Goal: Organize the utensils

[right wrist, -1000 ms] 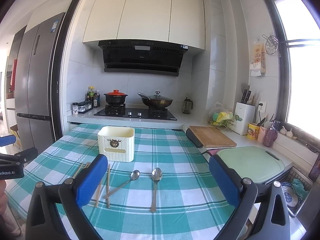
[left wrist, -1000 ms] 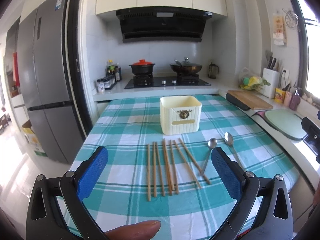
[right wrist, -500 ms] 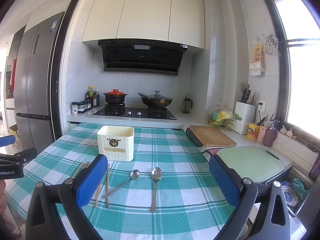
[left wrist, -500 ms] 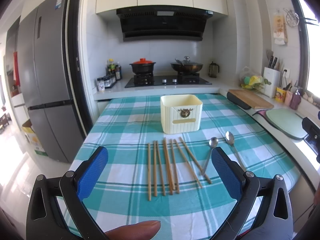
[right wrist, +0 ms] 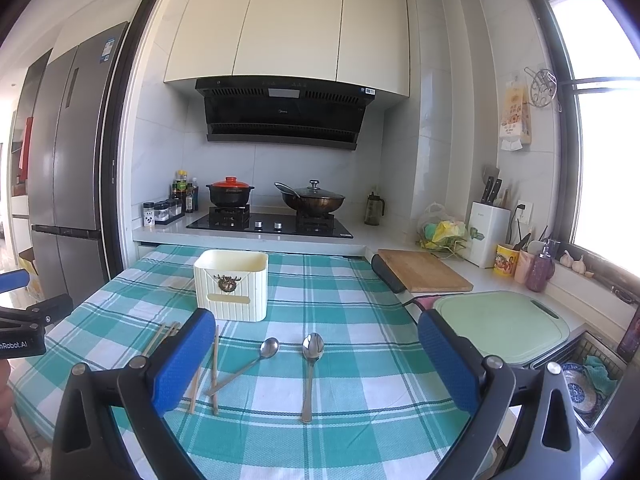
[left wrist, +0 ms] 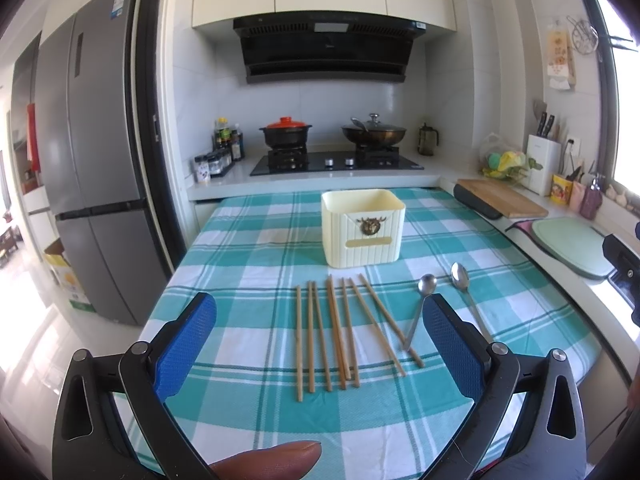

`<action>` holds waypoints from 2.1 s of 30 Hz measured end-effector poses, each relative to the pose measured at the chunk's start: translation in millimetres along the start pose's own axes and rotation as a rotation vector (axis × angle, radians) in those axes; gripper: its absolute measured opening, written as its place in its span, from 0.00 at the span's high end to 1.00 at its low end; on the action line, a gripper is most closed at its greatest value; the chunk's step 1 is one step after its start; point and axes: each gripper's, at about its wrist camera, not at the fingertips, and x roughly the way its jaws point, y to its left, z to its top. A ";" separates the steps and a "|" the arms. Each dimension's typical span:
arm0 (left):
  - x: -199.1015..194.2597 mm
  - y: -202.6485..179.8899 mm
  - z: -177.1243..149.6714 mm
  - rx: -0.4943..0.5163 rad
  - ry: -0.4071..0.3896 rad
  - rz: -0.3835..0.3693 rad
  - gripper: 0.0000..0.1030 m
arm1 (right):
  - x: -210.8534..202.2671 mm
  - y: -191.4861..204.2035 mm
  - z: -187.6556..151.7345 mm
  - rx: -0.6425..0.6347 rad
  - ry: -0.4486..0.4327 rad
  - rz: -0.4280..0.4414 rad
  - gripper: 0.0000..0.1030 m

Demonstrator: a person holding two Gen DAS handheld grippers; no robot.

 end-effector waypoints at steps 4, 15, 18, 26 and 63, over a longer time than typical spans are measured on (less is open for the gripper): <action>0.1 1.0 -0.3 0.000 -0.004 0.000 0.00 | -0.2 0.2 0.0 -0.002 -0.001 -0.001 0.00; -2.6 -2.1 -1.8 0.005 -0.006 -0.001 0.00 | -0.2 0.0 -4.3 0.003 0.002 -0.007 0.00; -2.6 -3.2 -1.0 0.004 -0.006 0.000 0.00 | -0.5 1.1 -4.0 -0.002 0.002 -0.006 0.00; -2.6 -2.8 -1.1 0.004 -0.005 -0.001 0.00 | -0.3 2.6 -2.8 -0.004 0.004 -0.007 0.00; -0.2 -11.0 -3.0 0.014 0.002 -0.008 0.00 | 1.5 3.8 -1.0 -0.001 0.006 -0.009 0.00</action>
